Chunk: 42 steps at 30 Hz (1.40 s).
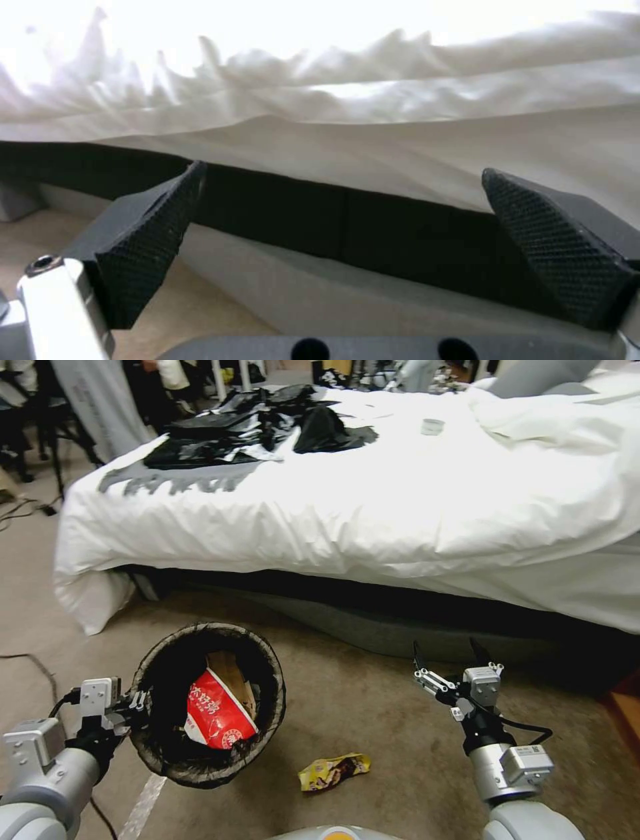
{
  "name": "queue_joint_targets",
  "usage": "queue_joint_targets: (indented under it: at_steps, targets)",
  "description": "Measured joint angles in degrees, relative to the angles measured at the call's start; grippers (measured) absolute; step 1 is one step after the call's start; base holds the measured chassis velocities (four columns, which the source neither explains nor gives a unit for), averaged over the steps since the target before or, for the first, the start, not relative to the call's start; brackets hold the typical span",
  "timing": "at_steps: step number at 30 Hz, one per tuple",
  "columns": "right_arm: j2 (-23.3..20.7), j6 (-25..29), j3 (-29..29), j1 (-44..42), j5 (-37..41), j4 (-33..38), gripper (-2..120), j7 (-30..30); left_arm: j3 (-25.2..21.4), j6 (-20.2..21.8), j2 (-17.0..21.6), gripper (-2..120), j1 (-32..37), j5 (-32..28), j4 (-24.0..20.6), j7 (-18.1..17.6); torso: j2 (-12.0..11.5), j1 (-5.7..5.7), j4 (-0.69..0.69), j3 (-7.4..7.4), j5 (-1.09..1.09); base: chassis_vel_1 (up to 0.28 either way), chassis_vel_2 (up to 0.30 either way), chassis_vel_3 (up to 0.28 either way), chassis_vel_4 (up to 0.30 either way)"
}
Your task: Pick up the trash bin, then pick up the garbage from the floor and place it into the trash bin.
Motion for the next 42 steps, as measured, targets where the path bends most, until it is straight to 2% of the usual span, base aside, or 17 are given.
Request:
queue_joint_targets:
  at_steps: [11,18,24,42]
  targets:
    - [0.16,0.10,0.01,-0.01,-0.01,-0.57,100,0.46,0.19,0.00,0.03,1,-0.09,-0.03,0.00,-0.03,0.00,0.00,0.01,0.00,0.00,0.095,0.110,0.098,0.103]
    - [0.06,-1.65,0.07,0.04,0.38,-0.46,100,2.82,0.20,0.00,0.12,1,-0.13,0.06,0.00,-0.23,0.00,0.00,0.02,0.00,0.00,0.070,0.088,0.066,0.074]
    - [-0.02,-2.96,0.18,-0.65,0.60,-0.01,100,4.28,0.32,0.00,0.16,1,-0.22,0.08,0.00,-0.23,0.00,0.00,-0.02,0.00,0.00,0.000,0.000,0.000,0.000]
    - [-0.18,-3.54,0.07,-0.93,0.39,-0.09,100,4.50,0.38,0.00,0.53,1,-0.25,0.09,0.00,-0.23,0.00,0.00,0.00,0.00,0.01,0.046,-0.038,-0.043,0.044]
